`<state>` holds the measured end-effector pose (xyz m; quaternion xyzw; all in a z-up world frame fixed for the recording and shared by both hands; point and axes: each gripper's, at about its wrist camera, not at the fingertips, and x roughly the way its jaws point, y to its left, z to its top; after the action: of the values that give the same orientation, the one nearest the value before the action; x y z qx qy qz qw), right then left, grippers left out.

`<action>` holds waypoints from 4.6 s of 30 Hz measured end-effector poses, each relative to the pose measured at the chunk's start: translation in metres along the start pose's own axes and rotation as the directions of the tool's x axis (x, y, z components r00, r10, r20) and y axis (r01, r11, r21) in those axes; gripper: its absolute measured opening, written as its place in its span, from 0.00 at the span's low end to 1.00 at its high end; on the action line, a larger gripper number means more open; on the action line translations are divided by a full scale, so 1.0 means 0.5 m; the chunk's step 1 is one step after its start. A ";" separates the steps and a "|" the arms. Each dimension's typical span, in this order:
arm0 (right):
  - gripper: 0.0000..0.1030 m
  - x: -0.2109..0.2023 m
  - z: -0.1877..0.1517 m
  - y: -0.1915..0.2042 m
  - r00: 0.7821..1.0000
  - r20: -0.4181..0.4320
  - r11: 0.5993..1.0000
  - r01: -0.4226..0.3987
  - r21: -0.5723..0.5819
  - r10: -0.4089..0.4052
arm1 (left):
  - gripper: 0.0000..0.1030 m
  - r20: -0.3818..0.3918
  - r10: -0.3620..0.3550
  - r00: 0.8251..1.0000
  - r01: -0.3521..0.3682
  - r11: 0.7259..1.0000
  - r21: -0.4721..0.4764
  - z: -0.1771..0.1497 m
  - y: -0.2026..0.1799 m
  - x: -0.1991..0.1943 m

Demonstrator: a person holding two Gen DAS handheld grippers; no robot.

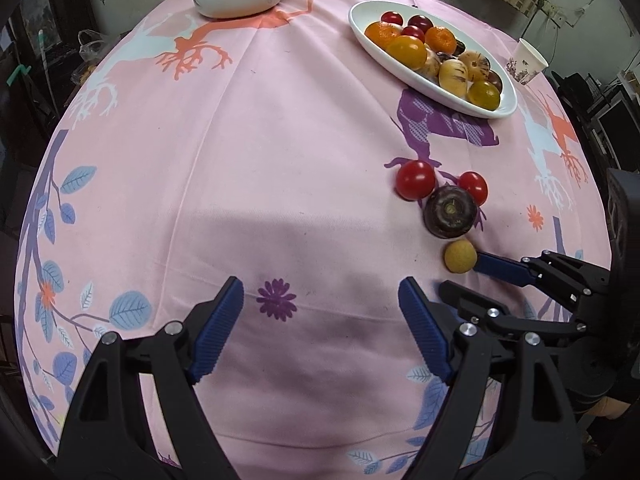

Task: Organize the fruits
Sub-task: 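Grasp the small yellow fruit with the right gripper while the left grasps a red cherry tomato, then carry both fruits to the white plate and open both grippers, then move both open grippers back to the remaining fruits, then grasp the dark brown fruit with the left gripper while the right grasps the last cherry tomato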

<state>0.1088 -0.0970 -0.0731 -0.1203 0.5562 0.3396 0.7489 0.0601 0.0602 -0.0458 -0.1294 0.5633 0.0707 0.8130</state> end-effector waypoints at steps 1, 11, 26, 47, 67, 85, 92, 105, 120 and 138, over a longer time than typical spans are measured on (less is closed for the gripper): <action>0.41 0.002 0.002 0.002 1.000 0.004 1.000 0.008 -0.005 -0.008 | 0.79 -0.001 -0.002 1.000 0.002 1.000 0.002 0.001 -0.001 0.001; 0.27 -0.039 -0.006 -0.061 0.999 0.039 0.995 -0.020 0.101 0.016 | 0.79 0.003 -0.011 1.000 0.011 0.999 0.031 0.022 -0.018 0.008; 0.27 -0.086 -0.078 -0.165 0.998 0.058 0.966 -0.047 0.255 0.034 | 0.68 -0.046 -0.120 0.992 0.118 0.992 -0.048 0.136 -0.098 0.081; 0.27 -0.101 -0.061 -0.165 0.995 0.080 0.968 -0.070 0.243 0.052 | 0.31 -0.002 -0.108 0.994 0.108 0.993 -0.048 0.136 -0.082 0.061; 0.27 -0.193 0.198 -0.273 0.949 0.308 0.976 0.005 0.218 -0.073 | 0.31 0.118 -0.125 0.985 0.113 0.988 0.107 0.292 -0.153 -0.001; 0.28 -0.091 0.301 -0.360 0.953 0.291 0.939 -0.019 0.344 -0.088 | 0.59 0.146 -0.126 0.981 0.107 0.986 0.132 0.382 -0.211 0.075; 0.29 -0.108 0.290 -0.368 0.950 0.291 0.928 -0.004 0.372 -0.113 | 0.60 0.133 -0.128 0.983 0.117 0.989 0.087 0.351 -0.182 0.047; 0.30 -0.143 0.110 -0.315 0.975 0.209 0.939 -0.003 0.344 -0.074 | 0.70 0.033 -0.088 0.996 0.085 0.993 0.081 0.160 -0.134 0.027; 0.32 -0.143 -0.089 -0.273 0.995 0.100 0.913 -0.041 0.406 0.001 | 0.71 -0.051 -0.084 0.995 0.092 0.979 0.182 0.064 -0.193 0.070; 0.58 -0.125 -0.061 -0.269 0.992 0.115 0.907 -0.095 0.411 0.052 | 0.43 -0.070 -0.081 0.994 0.096 0.964 0.247 0.098 -0.200 0.119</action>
<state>0.1630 -0.2369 -0.0532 0.0803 0.5810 0.2473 0.7713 0.1513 -0.0233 -0.0719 -0.0531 0.5853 -0.0414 0.8081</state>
